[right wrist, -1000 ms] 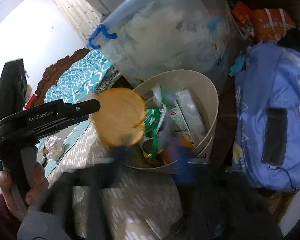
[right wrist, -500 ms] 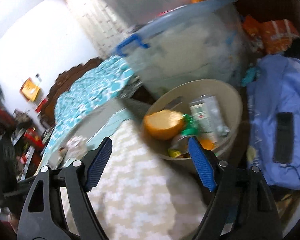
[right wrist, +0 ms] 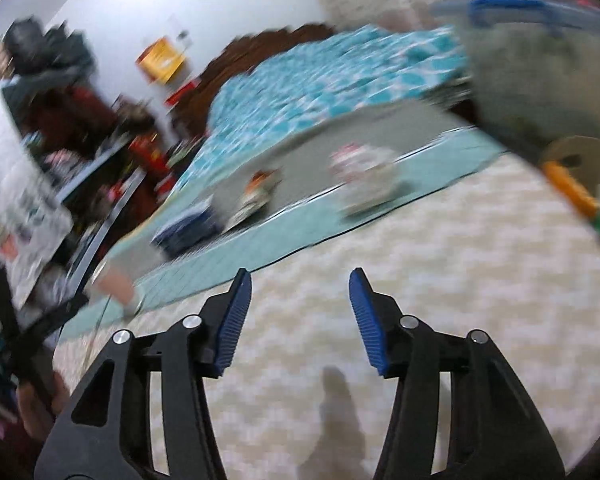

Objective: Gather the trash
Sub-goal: 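Move both tools back over the bed toward the paper cup and wrapper, then grasp the paper cup with the left tool while the right grasps the snack wrapper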

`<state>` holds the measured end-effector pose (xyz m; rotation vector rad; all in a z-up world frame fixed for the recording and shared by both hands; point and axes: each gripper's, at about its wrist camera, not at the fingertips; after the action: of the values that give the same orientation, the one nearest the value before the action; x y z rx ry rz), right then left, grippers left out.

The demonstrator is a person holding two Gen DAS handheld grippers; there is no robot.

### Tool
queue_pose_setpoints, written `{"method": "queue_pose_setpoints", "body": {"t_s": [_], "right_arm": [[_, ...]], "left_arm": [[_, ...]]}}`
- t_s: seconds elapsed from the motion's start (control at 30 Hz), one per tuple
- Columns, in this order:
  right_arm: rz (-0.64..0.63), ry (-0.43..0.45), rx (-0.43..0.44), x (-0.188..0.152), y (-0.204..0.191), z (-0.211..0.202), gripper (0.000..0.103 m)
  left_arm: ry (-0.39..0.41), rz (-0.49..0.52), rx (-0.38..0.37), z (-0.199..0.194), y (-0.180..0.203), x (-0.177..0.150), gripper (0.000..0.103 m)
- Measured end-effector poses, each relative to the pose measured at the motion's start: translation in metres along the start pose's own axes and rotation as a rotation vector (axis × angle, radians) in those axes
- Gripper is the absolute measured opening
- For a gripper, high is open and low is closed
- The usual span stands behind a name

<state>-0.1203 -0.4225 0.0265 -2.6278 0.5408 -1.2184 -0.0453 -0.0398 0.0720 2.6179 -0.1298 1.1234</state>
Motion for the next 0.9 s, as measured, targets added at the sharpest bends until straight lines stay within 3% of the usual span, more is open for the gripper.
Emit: {"method": "queue_pose_setpoints", "body": {"t_s": [0.2,0.43,0.53,0.6,0.77,0.9], "right_arm": [[-0.069,-0.111,0.041,0.000,-0.047,0.041,0.051],[-0.058,-0.176,0.009,0.060,-0.061,0.116,0.052],[-0.039,-0.191,-0.022,0.090,-0.063,0.155,0.052],[-0.024,-0.198,-0.044,0.106,-0.061,0.178,0.052],[0.076,-0.248,-0.029,0.125,-0.051,0.223,0.053],[0.067,-0.245,-0.033,0.121,-0.061,0.232,0.052]], "left_arm": [[-0.018,-0.010,-0.007,0.040,-0.012,0.015,0.094],[-0.039,-0.037,0.000,0.083,-0.013,0.026,0.093],[-0.033,-0.065,-0.036,0.083,-0.021,0.025,0.078],[-0.037,-0.074,-0.065,0.083,-0.025,0.023,0.059],[-0.041,-0.042,-0.094,0.083,-0.018,0.022,0.055],[-0.028,0.019,-0.096,0.083,-0.005,0.020,0.038]]}}
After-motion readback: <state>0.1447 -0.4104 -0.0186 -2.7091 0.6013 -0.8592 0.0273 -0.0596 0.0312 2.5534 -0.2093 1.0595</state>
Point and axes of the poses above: each gripper's, at about its wrist camera, not at the fingertips, and z roughly the way its jaws point, y to its right, x to its top, and after that the axes turned 9 degrees about -x, right-handed
